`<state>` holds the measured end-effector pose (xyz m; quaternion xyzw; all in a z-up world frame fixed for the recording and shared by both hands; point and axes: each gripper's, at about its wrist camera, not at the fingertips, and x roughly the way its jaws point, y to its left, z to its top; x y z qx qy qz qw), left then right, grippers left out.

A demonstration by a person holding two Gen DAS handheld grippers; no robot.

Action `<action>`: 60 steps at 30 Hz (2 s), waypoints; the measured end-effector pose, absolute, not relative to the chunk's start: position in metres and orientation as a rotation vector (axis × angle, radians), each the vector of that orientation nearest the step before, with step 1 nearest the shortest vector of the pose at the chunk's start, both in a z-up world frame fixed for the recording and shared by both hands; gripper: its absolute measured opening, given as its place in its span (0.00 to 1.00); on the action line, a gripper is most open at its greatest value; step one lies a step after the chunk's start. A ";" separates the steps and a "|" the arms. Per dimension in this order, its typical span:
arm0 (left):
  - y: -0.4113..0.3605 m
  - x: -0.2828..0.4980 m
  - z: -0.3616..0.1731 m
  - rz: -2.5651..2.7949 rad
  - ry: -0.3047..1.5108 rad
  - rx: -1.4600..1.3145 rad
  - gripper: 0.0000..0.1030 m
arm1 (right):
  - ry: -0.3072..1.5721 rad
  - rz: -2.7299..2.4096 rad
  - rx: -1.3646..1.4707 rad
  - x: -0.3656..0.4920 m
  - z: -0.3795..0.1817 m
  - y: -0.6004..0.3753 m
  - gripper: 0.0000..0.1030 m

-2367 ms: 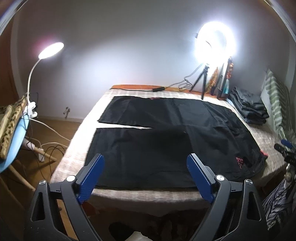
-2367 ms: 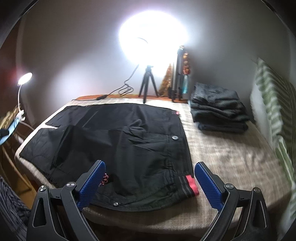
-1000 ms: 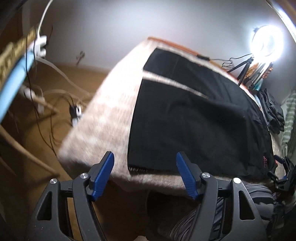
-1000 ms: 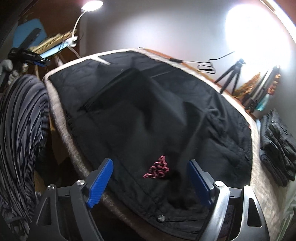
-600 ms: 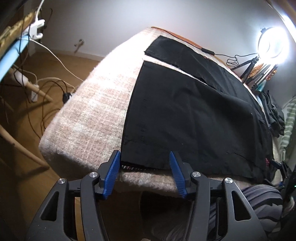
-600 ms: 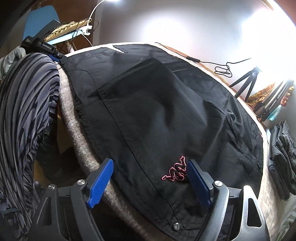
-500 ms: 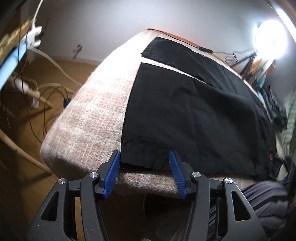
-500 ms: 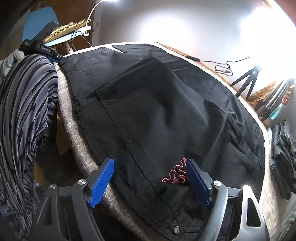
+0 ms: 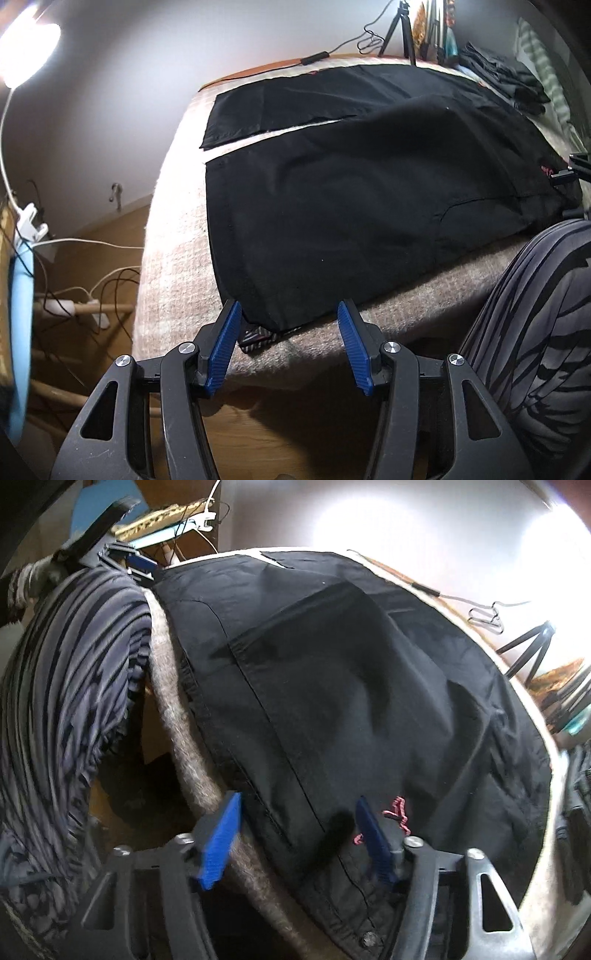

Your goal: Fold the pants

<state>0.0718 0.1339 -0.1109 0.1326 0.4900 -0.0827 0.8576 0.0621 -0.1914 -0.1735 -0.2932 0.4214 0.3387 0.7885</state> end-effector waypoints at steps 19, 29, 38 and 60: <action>0.078 0.081 -0.129 -0.342 0.968 0.410 0.53 | 0.792 0.630 -0.574 0.110 -0.102 -0.185 0.04; 0.090 0.100 -0.123 -0.344 0.927 0.317 0.08 | 0.782 0.620 -0.564 0.106 -0.096 -0.186 0.04; 0.103 0.128 -0.066 -0.332 0.763 0.271 0.03 | 0.708 0.571 -0.618 0.110 -0.071 -0.183 0.03; 0.100 0.332 -0.017 -0.313 0.744 0.372 0.03 | 0.693 0.497 -0.843 0.315 -0.035 -0.150 0.01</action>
